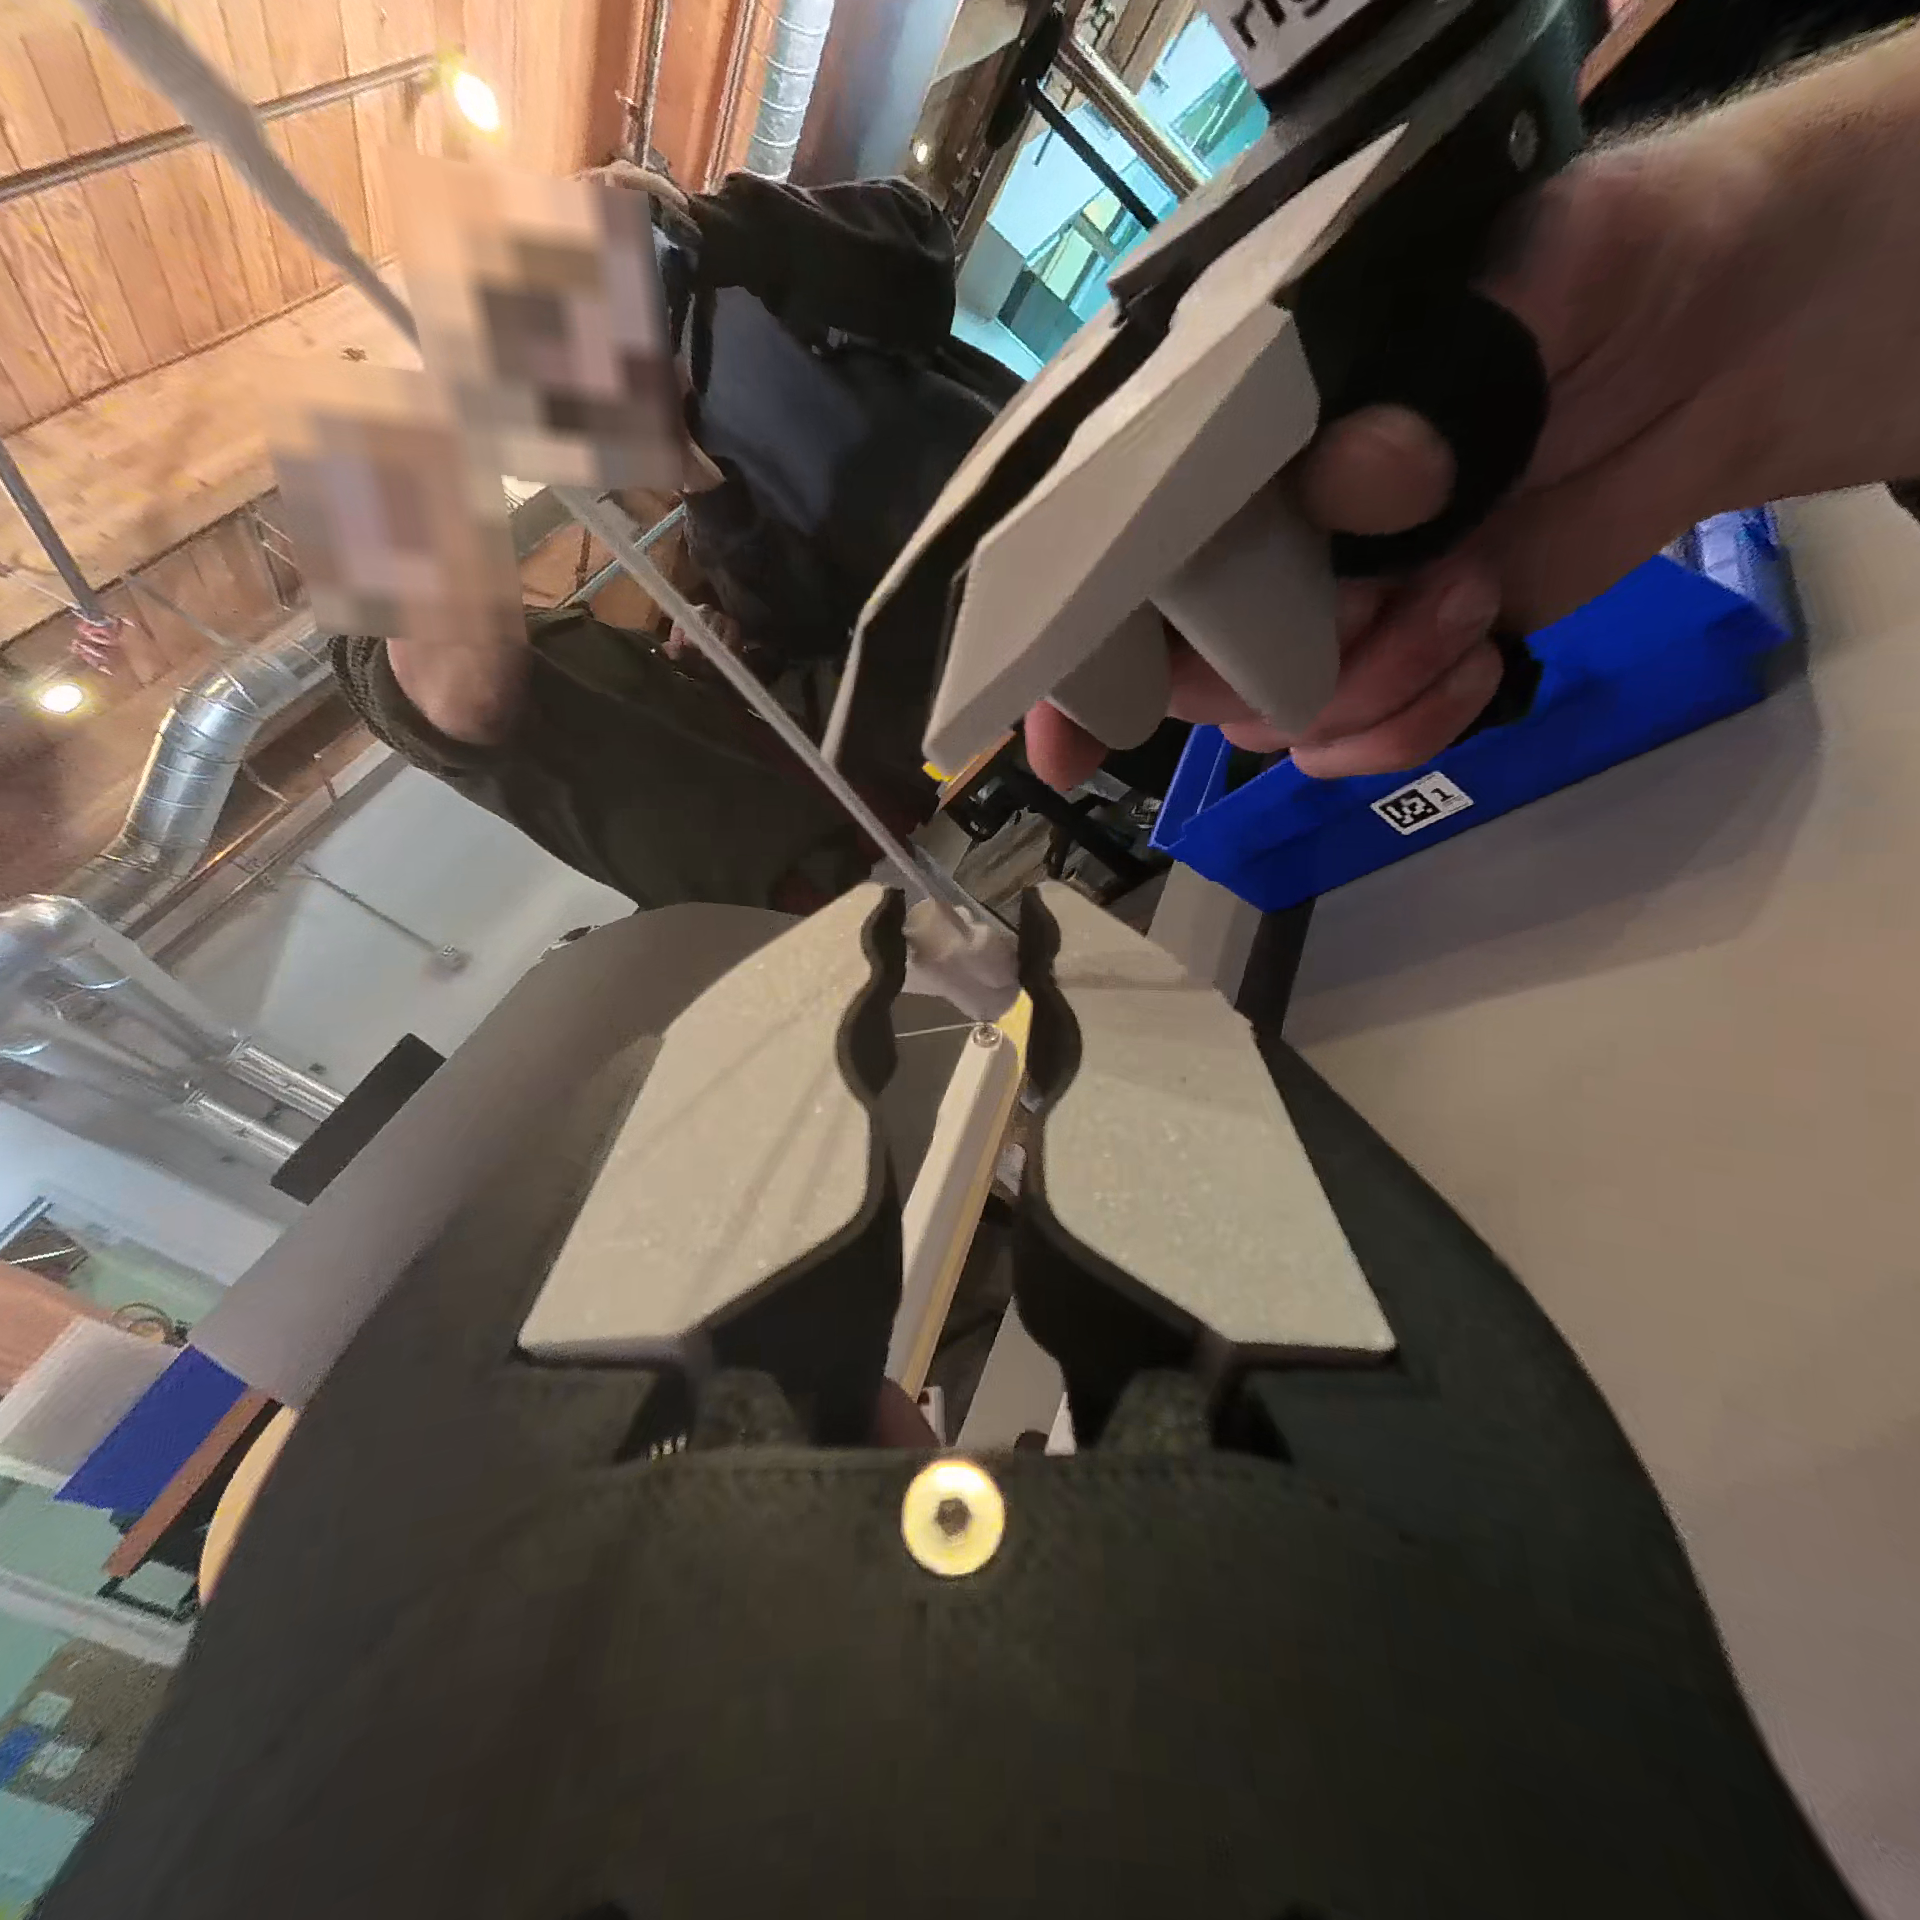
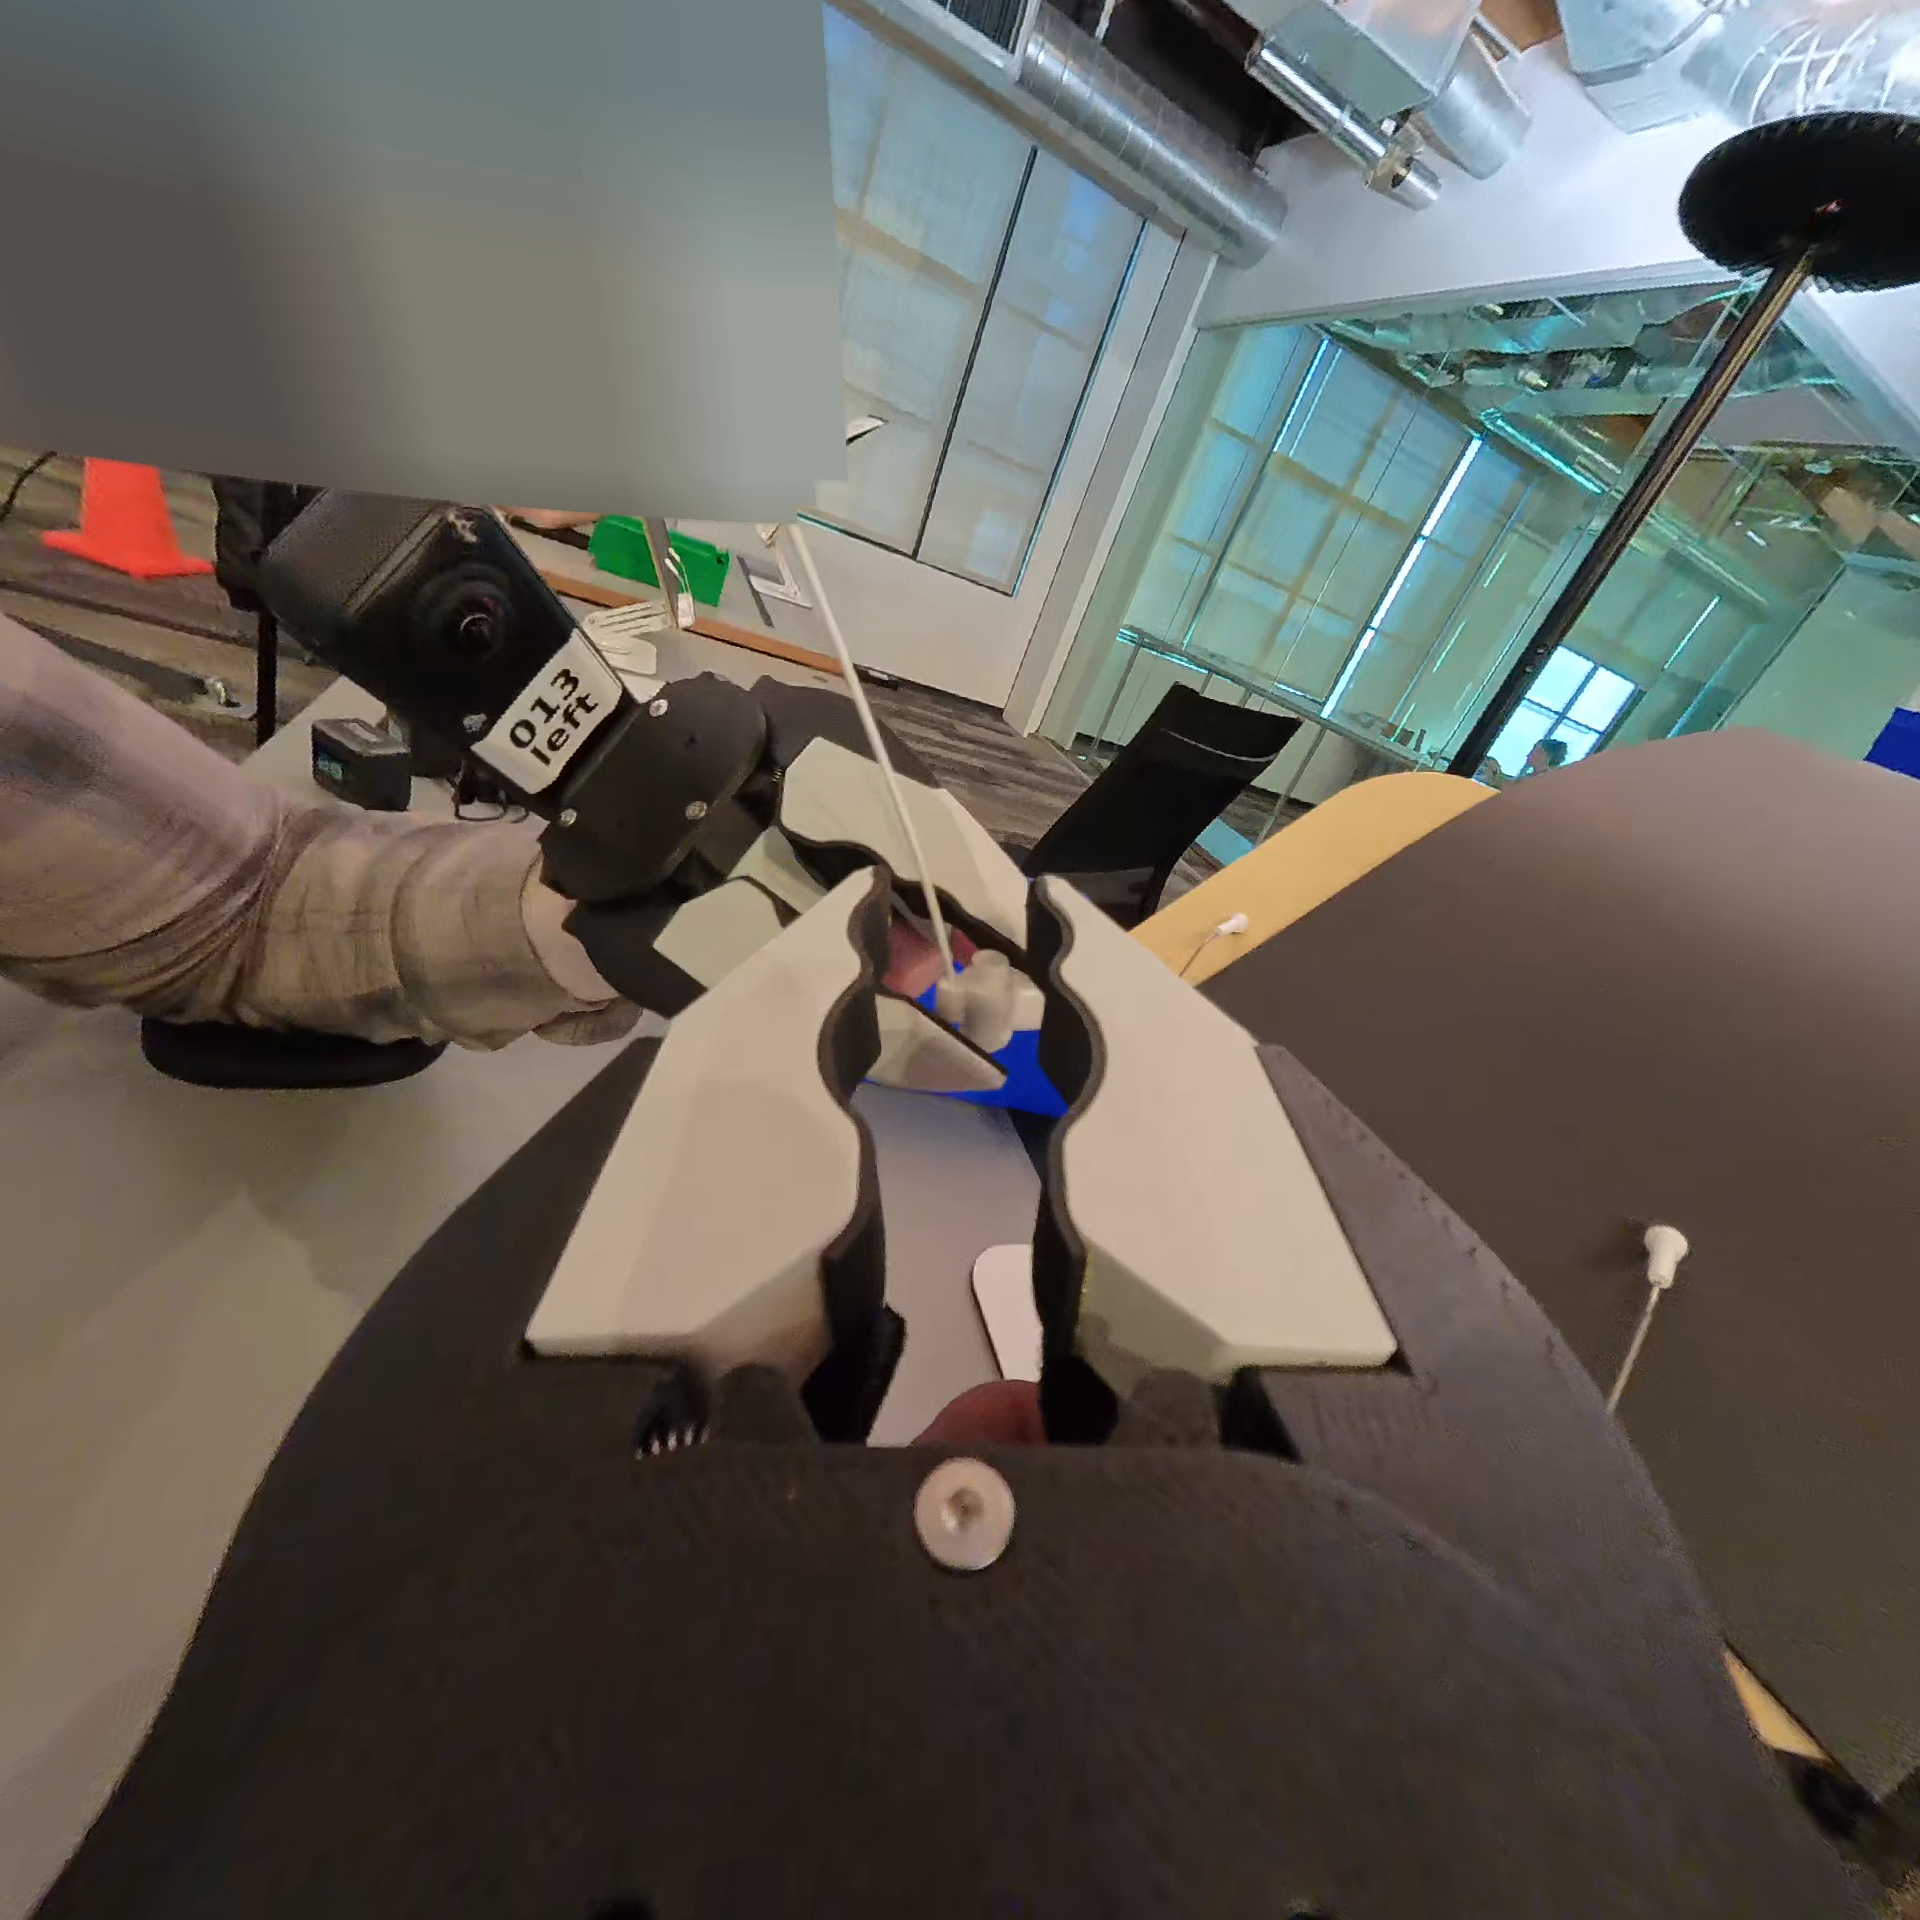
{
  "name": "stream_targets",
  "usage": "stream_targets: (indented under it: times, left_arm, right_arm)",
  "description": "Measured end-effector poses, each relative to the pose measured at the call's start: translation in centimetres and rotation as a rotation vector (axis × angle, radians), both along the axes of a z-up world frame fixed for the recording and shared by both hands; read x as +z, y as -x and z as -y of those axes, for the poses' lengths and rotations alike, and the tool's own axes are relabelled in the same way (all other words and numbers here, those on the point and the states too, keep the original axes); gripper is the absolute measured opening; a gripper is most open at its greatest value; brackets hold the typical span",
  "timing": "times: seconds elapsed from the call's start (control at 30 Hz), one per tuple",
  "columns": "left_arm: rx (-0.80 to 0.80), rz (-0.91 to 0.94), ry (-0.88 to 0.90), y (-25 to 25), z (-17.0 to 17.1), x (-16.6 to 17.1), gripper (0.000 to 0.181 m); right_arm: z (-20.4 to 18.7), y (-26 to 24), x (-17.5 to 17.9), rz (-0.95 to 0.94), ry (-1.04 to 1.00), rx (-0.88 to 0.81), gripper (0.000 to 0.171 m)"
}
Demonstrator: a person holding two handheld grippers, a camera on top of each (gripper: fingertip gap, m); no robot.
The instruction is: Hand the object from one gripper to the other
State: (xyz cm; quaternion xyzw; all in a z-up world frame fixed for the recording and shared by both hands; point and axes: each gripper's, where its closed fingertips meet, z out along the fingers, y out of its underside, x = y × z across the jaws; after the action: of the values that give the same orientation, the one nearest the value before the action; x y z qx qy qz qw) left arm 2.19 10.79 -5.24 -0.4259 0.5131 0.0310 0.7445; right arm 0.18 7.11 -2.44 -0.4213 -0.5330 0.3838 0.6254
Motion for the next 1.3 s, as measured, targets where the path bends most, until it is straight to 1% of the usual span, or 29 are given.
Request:
stream_targets:
  times: [0.27, 0.37, 0.47, 1.17, 1.3]
  left_arm:
    - [-0.011, 0.000, 0.017, -0.4, 0.2, -0.5, 0.021]
    - [-0.009, 0.000, 0.014, -0.4, 0.2, -0.4, 0.021]
    - [-0.009, -0.001, 0.016, -0.4, 0.3, -0.4, 0.021]
    - [-0.038, 0.023, 0.018, -0.5, 0.7, -0.1, 0.021]
    - [-0.029, 0.019, -0.032, -0.2, 0.7, 0.4, 0.035]
  right_arm:
    - [0.2, 0.8, -0.4, 0.018, -0.038, -0.020, 0.015]
    - [-0.1, 0.9, -0.6, 0.025, -0.048, -0.044, 0.005]
    - [-0.2, 1.1, -0.8, 0.036, -0.058, -0.056, 0.000]
    - [-0.2, 0.9, 0.1, -0.022, 0.009, -0.027, 0.000]
    - [-0.6, 0.4, 0.8, -0.065, 0.043, -0.031, 0.000]
